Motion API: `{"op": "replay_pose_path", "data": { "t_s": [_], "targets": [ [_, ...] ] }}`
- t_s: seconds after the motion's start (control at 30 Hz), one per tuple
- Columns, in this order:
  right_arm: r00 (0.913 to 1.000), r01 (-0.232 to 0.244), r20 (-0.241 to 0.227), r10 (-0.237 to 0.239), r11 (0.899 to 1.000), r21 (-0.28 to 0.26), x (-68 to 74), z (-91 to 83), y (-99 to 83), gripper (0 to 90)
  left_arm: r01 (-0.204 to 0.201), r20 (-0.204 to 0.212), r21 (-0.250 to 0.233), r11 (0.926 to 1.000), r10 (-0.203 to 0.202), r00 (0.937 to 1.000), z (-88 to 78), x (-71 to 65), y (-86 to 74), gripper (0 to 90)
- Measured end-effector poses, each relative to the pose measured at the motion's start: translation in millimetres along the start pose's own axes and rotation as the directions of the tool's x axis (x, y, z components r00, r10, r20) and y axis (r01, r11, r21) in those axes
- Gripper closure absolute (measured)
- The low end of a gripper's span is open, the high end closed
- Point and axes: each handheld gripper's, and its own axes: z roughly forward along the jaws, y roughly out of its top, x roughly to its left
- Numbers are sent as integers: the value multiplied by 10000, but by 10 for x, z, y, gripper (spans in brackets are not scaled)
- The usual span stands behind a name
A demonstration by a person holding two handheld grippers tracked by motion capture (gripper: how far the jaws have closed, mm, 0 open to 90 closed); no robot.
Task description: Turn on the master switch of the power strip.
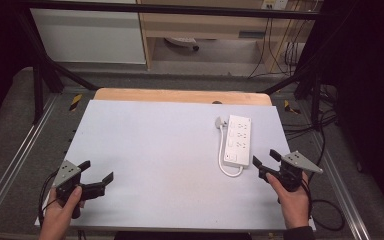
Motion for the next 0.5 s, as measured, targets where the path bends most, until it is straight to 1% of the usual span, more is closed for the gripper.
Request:
{"op": "replay_pose_path", "data": {
  "t_s": [0.2,0.3,0.37,0.5],
  "targets": [
    [9996,281,33,-281,9996,87,1,70,111,480,0,-6,6,10000,0,10000,4,-1,-1,57],
    [9992,395,111,-395,9992,12,-2,100,162,555,-8,-6,-5,10000,8,10000,3,-2,0,57],
    [9987,506,77,-505,9987,-104,-1,116,198,618,3,-8,1,10000,-3,10000,4,-1,-1,57],
    [9983,586,51,-585,9976,-363,3,136,272,701,-15,15,2,10000,15,10000,4,-1,0,57]
  ]
}}
